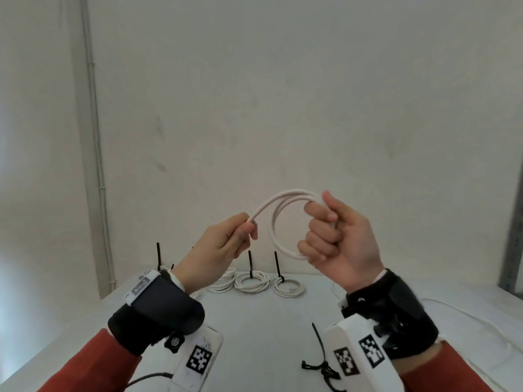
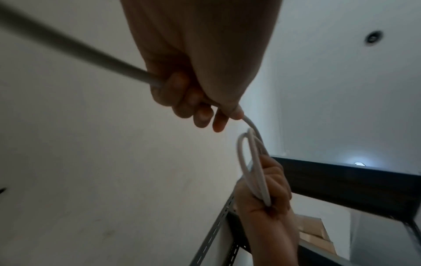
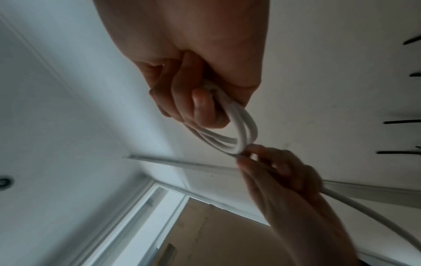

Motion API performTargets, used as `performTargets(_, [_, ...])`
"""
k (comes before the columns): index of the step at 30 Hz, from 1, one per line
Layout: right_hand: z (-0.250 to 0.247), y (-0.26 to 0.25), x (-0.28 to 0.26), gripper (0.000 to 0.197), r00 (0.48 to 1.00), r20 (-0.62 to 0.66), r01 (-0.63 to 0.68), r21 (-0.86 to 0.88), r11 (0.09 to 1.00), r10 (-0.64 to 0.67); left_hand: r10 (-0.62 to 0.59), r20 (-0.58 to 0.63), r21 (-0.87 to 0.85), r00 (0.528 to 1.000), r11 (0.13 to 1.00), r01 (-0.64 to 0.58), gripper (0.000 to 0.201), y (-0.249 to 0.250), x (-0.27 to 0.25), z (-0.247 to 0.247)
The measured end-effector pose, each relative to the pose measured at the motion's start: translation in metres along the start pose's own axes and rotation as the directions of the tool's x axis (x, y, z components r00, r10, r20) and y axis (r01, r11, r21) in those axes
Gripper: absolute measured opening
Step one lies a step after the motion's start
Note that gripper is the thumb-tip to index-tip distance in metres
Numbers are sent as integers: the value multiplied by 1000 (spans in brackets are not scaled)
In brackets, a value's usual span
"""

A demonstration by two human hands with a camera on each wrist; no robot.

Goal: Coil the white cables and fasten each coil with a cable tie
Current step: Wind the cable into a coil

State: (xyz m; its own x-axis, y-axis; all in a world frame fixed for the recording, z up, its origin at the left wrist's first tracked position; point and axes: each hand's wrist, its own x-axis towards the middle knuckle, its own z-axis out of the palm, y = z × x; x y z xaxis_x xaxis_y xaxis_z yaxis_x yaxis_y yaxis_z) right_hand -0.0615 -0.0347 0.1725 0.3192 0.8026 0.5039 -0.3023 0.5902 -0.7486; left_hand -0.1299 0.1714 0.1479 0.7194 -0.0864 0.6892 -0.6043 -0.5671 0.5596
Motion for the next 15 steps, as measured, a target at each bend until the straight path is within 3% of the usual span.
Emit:
performTargets(4, [-12,-28,-9,35,974,101,182,180,967,-202,29,-8,218,1000,976,-27,28,-34,-11,-8])
performTargets(8, [-21,-49,-21,30,925,-52,379,133,916,-376,86,3,531,996,844,-74,50,-57,-28,-14])
performTargets(12, [-27,-47,-22,33,789,-309,548,-37,835,-531,192,61,750,980,638,-172,41,-58,-38,-12])
performTargets(15, [-33,-44,-17,25,686,-423,587,-159,793,-593,246,151,783,957,562,-267,41,-53,-39,-12])
